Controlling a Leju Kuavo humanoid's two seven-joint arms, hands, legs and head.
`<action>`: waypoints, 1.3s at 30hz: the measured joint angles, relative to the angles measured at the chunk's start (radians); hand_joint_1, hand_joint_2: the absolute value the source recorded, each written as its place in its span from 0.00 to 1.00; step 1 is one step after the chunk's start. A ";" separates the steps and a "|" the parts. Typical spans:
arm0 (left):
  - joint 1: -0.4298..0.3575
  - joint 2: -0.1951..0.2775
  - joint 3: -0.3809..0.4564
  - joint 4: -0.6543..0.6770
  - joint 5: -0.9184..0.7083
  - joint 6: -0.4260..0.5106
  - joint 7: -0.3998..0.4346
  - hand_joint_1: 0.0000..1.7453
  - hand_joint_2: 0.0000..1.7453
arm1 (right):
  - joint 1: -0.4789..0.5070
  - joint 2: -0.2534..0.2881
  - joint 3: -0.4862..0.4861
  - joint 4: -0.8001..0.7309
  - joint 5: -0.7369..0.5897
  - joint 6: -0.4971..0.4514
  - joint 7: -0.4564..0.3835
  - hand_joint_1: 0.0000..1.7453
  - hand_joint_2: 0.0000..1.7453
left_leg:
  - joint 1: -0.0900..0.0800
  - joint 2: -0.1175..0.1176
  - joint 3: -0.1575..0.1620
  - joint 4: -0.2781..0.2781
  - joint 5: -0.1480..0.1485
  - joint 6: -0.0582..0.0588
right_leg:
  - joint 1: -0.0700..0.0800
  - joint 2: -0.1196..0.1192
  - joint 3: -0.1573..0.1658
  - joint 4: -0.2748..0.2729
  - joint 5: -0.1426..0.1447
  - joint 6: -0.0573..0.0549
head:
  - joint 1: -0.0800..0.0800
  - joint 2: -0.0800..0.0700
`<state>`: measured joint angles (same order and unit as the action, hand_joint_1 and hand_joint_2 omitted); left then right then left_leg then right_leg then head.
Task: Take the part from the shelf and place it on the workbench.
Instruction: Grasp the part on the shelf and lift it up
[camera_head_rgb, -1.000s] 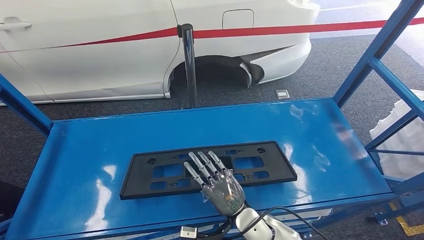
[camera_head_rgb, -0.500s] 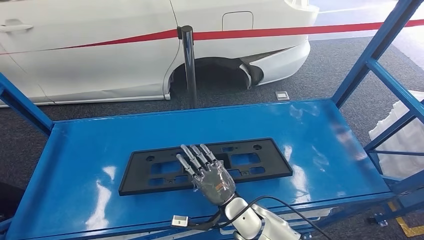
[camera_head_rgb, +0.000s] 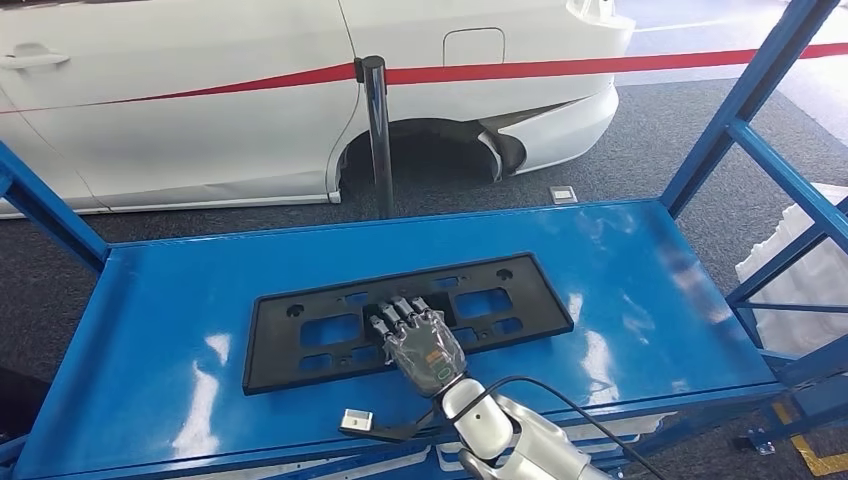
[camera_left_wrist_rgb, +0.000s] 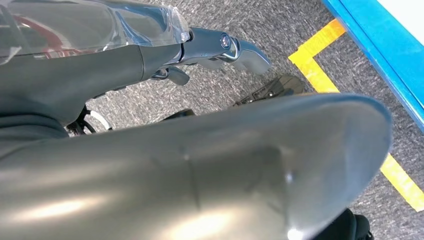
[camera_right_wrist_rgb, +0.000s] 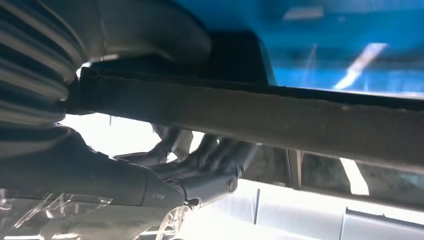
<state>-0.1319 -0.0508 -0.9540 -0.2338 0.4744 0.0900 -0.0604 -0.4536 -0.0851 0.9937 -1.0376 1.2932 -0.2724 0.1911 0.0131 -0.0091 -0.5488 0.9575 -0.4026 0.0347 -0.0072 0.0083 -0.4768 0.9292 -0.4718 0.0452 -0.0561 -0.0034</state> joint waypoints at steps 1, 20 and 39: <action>0.000 0.000 0.000 0.000 0.001 0.000 0.000 0.00 0.00 | -0.001 0.001 0.000 0.005 -0.005 0.007 0.000 1.00 1.00 | 0.000 0.000 0.000 0.000 0.000 0.000 | 0.000 0.000 0.000 0.000 0.000 0.000 | 0.000 0.000; 0.005 -0.003 -0.001 0.000 0.042 0.028 -0.027 0.00 0.00 | 0.008 -0.006 -0.014 -0.004 -0.152 -0.085 -0.009 1.00 1.00 | 0.000 0.000 0.014 0.000 -0.006 -0.001 | 0.000 0.000 0.015 -0.001 -0.005 0.000 | 0.000 0.000; 0.031 0.011 0.010 0.000 0.133 0.217 -0.151 0.00 1.00 | 0.309 -0.092 -0.279 -0.944 -0.960 -0.346 -0.488 1.00 1.00 | -0.001 0.001 -0.006 0.000 -0.006 0.000 | 0.000 0.000 -0.006 0.000 -0.004 0.001 | 0.000 0.000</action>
<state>-0.1009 -0.0402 -0.9436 -0.2338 0.6077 0.3071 -0.2110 -0.1447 -0.1774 0.7143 -1.9818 0.3331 -0.6180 -0.2971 0.0123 -0.0083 -0.5549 0.9573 -0.4086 0.0344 -0.0073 0.0087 -0.4823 0.9293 -0.4762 0.0462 -0.0561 -0.0034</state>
